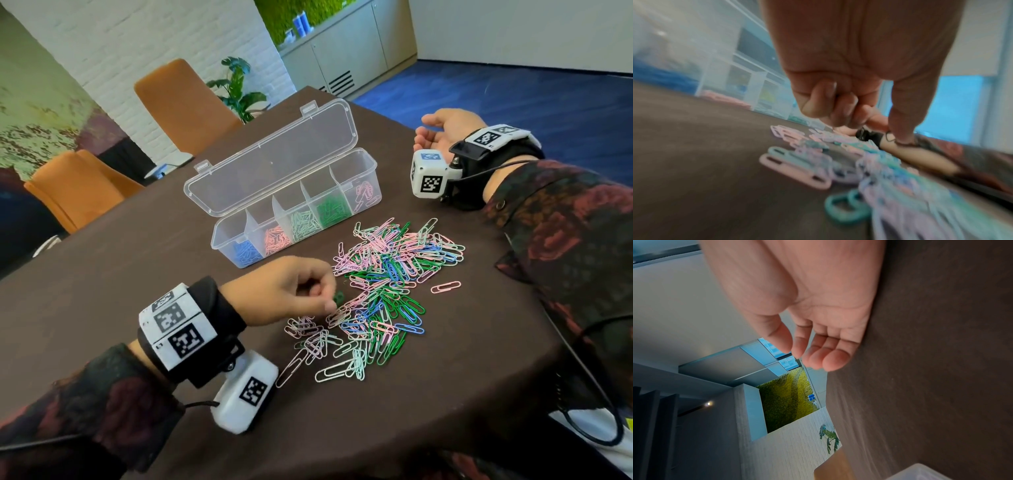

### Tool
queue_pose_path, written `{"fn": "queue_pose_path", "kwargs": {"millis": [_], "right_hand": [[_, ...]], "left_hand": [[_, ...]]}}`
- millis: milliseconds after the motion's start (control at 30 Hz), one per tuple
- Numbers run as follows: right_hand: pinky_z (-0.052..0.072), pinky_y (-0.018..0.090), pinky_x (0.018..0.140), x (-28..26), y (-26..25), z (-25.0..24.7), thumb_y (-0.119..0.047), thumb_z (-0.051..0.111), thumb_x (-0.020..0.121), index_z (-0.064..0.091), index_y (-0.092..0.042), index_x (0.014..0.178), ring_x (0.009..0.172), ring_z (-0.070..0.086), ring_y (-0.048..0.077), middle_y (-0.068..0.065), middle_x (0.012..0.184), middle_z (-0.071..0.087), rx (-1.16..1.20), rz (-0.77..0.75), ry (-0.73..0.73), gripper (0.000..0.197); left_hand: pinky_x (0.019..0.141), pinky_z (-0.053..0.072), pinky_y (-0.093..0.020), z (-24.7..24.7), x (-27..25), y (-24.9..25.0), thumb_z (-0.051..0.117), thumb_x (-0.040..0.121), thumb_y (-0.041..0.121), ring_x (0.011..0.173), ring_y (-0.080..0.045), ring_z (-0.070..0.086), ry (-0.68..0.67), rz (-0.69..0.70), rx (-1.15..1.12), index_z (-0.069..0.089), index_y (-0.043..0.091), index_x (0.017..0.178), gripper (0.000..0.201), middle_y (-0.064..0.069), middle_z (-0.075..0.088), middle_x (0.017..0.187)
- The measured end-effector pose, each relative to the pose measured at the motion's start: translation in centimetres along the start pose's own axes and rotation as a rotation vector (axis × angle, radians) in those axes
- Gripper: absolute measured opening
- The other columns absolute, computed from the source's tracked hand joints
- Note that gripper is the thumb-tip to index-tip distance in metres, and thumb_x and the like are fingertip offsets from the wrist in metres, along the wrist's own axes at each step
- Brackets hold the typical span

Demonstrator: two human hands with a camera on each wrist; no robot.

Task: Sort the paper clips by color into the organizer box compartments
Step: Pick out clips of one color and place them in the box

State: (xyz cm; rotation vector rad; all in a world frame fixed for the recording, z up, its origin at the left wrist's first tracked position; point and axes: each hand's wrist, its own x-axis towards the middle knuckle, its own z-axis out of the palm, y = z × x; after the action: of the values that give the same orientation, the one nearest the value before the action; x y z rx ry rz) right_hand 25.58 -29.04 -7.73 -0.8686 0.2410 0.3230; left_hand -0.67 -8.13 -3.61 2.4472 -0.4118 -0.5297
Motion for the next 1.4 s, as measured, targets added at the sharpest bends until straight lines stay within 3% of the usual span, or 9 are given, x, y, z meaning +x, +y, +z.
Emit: {"fn": "queue_pose_path", "kwargs": {"millis": [267,433,633,767,900,967,1067,1167,1400], "right_hand": [[0.050,0.025,0.056,-0.1,-0.1,0.0,-0.013,0.050,0.092,0.057,-0.006,0.094,0.060,0.053,0.015,0.005,0.079,0.055,-0.005,0.001,0.001,0.010],[0.047,0.026,0.056,-0.1,-0.1,0.0,-0.013,0.049,0.093,0.055,-0.007,0.088,0.060,0.051,0.015,0.005,0.076,0.053,0.015,0.010,-0.020,0.009],[0.047,0.027,0.057,-0.2,-0.1,0.0,-0.010,0.048,0.092,0.053,-0.007,0.085,0.061,0.051,0.016,0.006,0.077,0.053,0.019,0.012,-0.016,0.009],[0.047,0.027,0.057,-0.1,-0.2,0.0,-0.009,0.049,0.091,0.052,-0.006,0.084,0.062,0.051,0.017,0.007,0.077,0.053,0.020,0.012,-0.015,0.008],[0.047,0.027,0.058,-0.2,-0.2,0.0,-0.008,0.050,0.090,0.052,-0.005,0.085,0.062,0.052,0.017,0.007,0.077,0.053,0.023,0.015,-0.021,0.007],[0.047,0.028,0.057,-0.2,-0.3,0.0,-0.008,0.050,0.090,0.052,-0.005,0.085,0.061,0.052,0.017,0.007,0.077,0.053,0.021,0.017,-0.018,0.007],[0.046,0.028,0.056,-0.1,-0.3,0.0,-0.008,0.048,0.091,0.052,-0.005,0.085,0.061,0.052,0.017,0.008,0.077,0.053,0.024,0.013,-0.022,0.007],[0.047,0.027,0.058,-0.1,-0.2,-0.2,-0.008,0.047,0.091,0.053,-0.005,0.085,0.062,0.051,0.017,0.008,0.079,0.052,0.035,0.005,-0.031,0.009],[0.044,0.023,0.060,-0.3,0.1,-0.3,-0.012,0.046,0.094,0.051,-0.005,0.083,0.063,0.047,0.015,0.004,0.077,0.048,0.009,0.026,-0.064,0.014]], "left_hand": [[0.037,0.032,-0.011,-1.9,2.3,-1.2,0.090,0.049,0.015,0.045,-0.003,0.038,0.279,-0.018,-1.156,0.059,0.011,0.069,0.037,-0.001,0.055,0.068],[0.039,0.036,-0.016,-3.1,4.6,0.0,0.052,0.068,0.000,0.047,-0.009,0.044,0.460,-0.143,-1.505,0.054,0.002,0.104,0.036,-0.002,0.049,0.065],[0.080,0.051,-0.033,-6.0,7.0,2.5,0.036,0.098,0.030,0.093,-0.029,0.059,0.684,-0.092,-1.641,0.047,-0.002,0.115,0.038,-0.020,0.055,0.104],[0.113,0.025,-0.045,-7.9,8.4,2.7,0.031,0.099,0.042,0.134,-0.036,0.033,0.775,-0.082,-1.585,0.022,-0.002,0.145,0.065,-0.024,0.031,0.146],[0.117,0.002,-0.048,-8.1,8.6,2.1,0.024,0.095,0.056,0.145,-0.035,0.002,0.751,-0.155,-1.450,0.004,-0.001,0.149,0.081,-0.024,0.007,0.155],[0.118,0.004,-0.047,-7.9,8.3,1.9,0.024,0.095,0.056,0.145,-0.035,0.008,0.746,-0.091,-1.440,0.011,-0.003,0.148,0.080,-0.025,0.013,0.154],[0.101,0.041,-0.042,-7.9,7.1,2.0,0.035,0.097,0.041,0.110,-0.029,0.060,0.897,0.075,-1.419,0.060,0.005,0.106,0.045,-0.016,0.064,0.113],[0.053,0.042,-0.022,-8.4,4.8,1.3,0.042,0.095,0.023,0.044,-0.012,0.042,1.086,0.166,-1.319,0.046,0.016,0.060,0.035,0.003,0.043,0.050],[0.046,0.037,-0.022,-10.0,-2.0,-5.7,0.046,0.093,0.018,0.041,-0.010,0.030,1.314,0.037,-0.578,0.043,0.018,0.060,0.033,0.008,0.034,0.043]]}}
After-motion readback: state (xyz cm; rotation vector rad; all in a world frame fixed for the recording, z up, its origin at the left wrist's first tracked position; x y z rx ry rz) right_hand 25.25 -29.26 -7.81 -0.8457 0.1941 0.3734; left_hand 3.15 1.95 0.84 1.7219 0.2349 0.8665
